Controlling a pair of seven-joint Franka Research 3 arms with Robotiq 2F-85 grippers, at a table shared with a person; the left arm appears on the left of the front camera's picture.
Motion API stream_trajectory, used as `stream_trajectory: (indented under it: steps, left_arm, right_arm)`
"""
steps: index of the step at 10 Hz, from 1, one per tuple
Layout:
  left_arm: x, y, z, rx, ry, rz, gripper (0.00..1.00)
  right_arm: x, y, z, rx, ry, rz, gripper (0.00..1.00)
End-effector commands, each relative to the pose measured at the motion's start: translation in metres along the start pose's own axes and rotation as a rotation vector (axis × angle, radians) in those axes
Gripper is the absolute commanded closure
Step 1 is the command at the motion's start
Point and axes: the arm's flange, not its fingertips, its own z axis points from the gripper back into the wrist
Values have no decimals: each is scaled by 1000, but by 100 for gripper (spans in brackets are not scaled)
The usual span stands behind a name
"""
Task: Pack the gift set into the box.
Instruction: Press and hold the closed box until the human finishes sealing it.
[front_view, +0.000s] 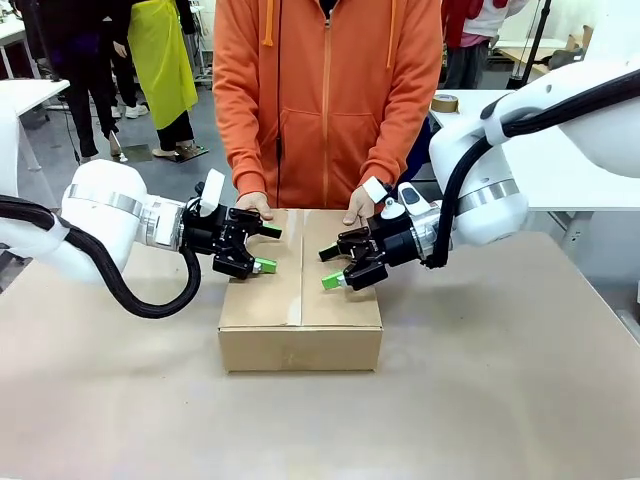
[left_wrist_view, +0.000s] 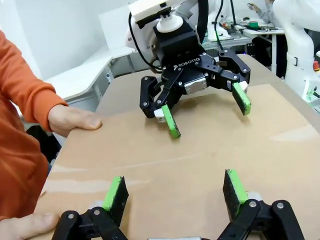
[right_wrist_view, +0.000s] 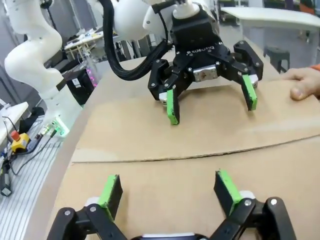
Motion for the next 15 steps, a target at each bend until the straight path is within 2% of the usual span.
stream_trajectory:
  steps: [1, 2, 3, 4, 7, 8, 9, 10, 15]
  left_arm:
    - [-2, 4, -6, -9, 63, 41, 0]
    - [-3, 6, -9, -12, 78, 58, 0]
    - [-4, 5, -12, -29, 84, 75, 0]
    - [-5, 4, -13, -52, 88, 92, 0]
    - [-10, 6, -14, -98, 142, 126, 0]
    - [-13, 8, -16, -62, 190, 131, 0]
    - [-14, 12, -19, 62, 204, 149, 0]
    - [3, 7, -9, -56, 90, 111, 0]
    - [3, 7, -9, -56, 90, 111, 0]
  right_arm:
    - [-9, -11, 8, -28, 6, 124, 0]
    - [-11, -16, 7, -39, 9, 150, 0]
    - [-15, -23, 4, -125, 29, 169, 0]
    - [-18, -29, 2, -138, -6, 158, 0]
    - [-22, -35, 2, -123, -26, 106, 0]
    - [-25, -36, 1, -80, -30, 52, 0]
    - [-10, -30, 9, -100, -35, 96, 0]
    - [-10, -30, 9, -100, -35, 96, 0]
    - [-10, -30, 9, -100, -35, 96, 0]
